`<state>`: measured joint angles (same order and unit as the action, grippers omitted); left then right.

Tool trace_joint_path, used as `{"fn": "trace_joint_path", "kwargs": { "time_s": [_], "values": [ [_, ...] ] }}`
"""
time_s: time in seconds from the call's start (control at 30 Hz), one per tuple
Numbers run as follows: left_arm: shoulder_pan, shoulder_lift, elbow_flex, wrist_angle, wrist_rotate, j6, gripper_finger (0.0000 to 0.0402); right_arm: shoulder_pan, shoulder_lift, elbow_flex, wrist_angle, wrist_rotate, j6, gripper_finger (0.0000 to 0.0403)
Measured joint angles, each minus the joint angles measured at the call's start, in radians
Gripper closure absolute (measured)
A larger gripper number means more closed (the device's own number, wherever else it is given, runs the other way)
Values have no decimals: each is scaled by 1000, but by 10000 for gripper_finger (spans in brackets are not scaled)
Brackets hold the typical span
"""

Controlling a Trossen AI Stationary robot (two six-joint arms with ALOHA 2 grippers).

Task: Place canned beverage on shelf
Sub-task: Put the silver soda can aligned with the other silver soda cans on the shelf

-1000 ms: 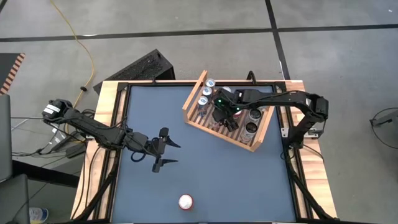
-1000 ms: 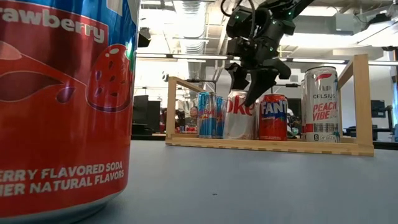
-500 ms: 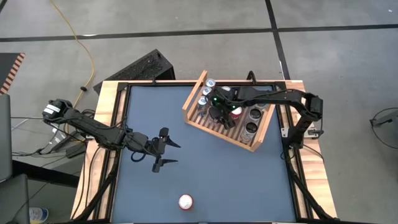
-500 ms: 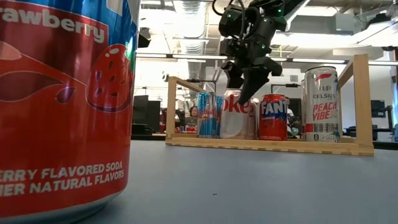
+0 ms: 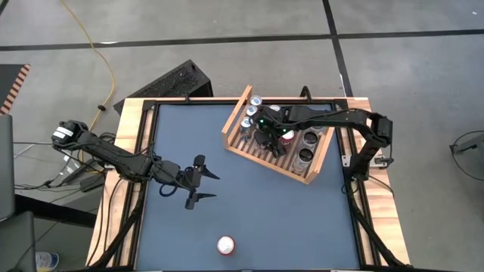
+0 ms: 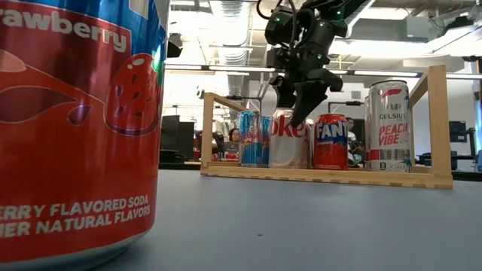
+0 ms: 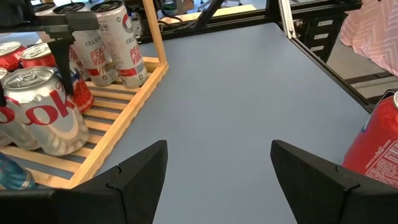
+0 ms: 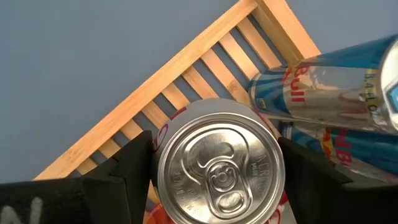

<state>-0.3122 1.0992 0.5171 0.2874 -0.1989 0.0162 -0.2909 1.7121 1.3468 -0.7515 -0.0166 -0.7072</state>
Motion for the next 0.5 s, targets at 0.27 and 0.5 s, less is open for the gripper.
{"fn": "trace_joint_path", "kwargs": {
  "time_s": [0.27,0.5],
  "values": [
    [0,0,0,25,30,24,127,3,11,0,0,23,34,109],
    [0,0,0,26,30,25,127,6,10,0,-2,50,23,89]
  ]
}}
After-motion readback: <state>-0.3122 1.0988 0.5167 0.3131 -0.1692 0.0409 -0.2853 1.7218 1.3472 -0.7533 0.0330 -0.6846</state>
